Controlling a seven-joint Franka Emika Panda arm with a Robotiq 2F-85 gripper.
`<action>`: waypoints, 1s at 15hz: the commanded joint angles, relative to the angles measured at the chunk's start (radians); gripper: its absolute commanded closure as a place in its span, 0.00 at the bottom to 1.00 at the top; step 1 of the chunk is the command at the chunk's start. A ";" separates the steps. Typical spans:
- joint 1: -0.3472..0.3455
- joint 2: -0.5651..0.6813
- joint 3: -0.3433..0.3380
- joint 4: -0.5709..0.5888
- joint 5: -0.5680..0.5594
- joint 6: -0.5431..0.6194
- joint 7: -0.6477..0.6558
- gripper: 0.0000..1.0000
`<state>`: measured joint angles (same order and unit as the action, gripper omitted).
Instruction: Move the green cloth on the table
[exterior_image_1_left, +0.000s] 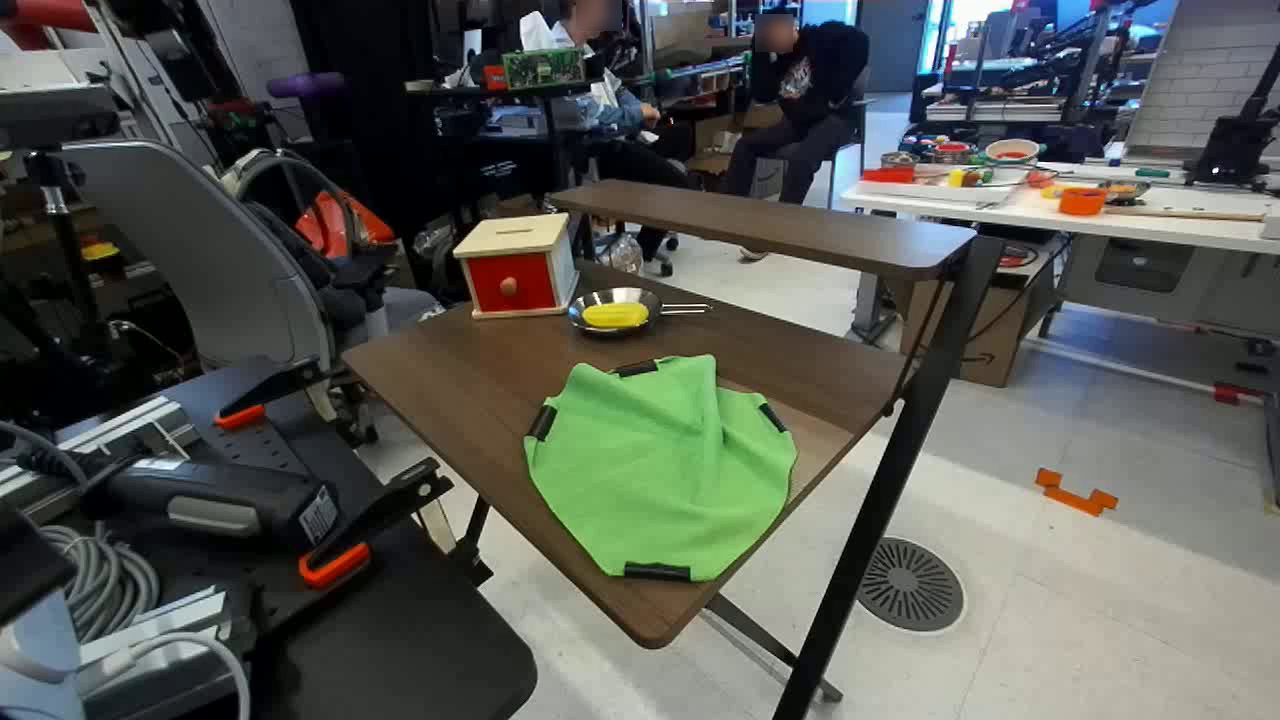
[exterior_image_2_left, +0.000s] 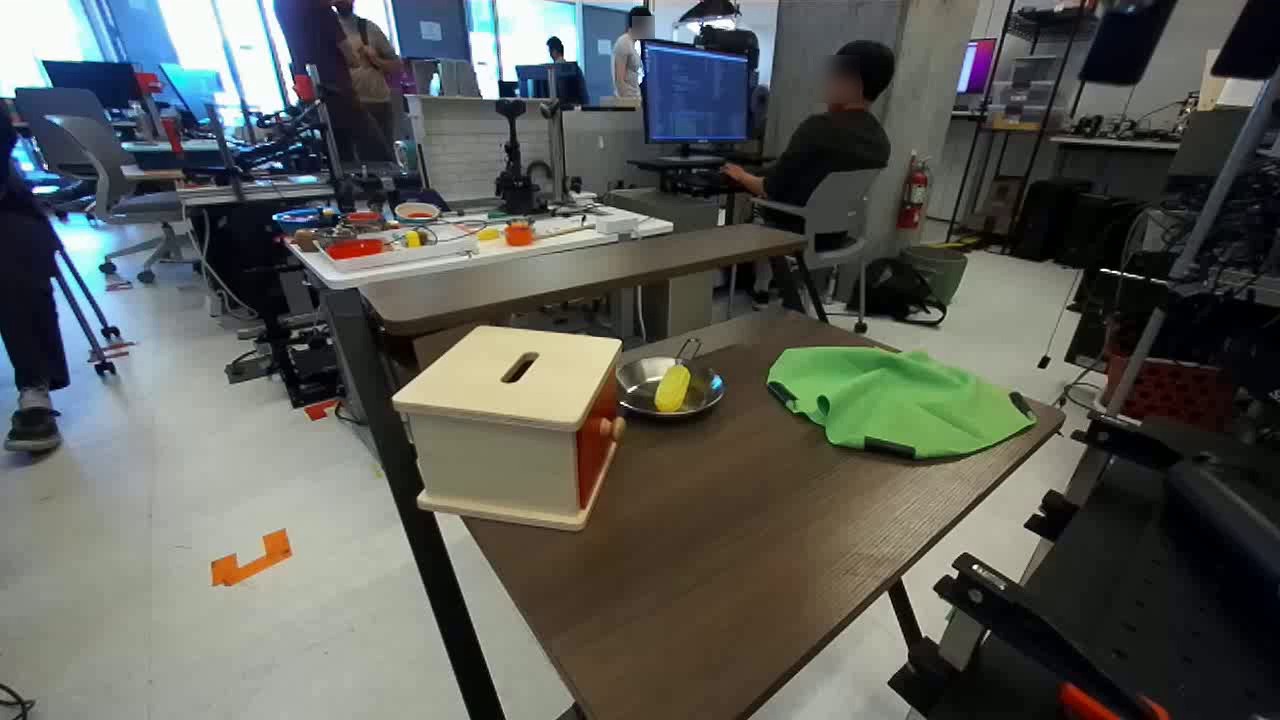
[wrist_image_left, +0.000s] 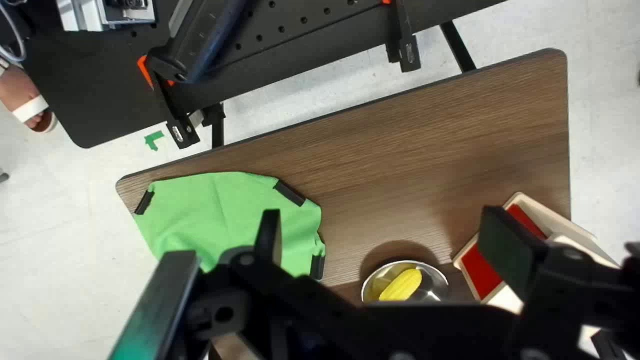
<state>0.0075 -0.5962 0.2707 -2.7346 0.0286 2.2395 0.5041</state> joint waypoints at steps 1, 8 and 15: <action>0.007 0.001 -0.008 0.001 -0.006 -0.003 0.004 0.00; -0.130 0.173 0.031 0.000 -0.077 0.140 0.315 0.00; -0.281 0.469 -0.001 0.055 -0.423 0.267 0.834 0.00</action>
<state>-0.2286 -0.2632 0.2902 -2.7434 -0.2633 2.4798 1.1465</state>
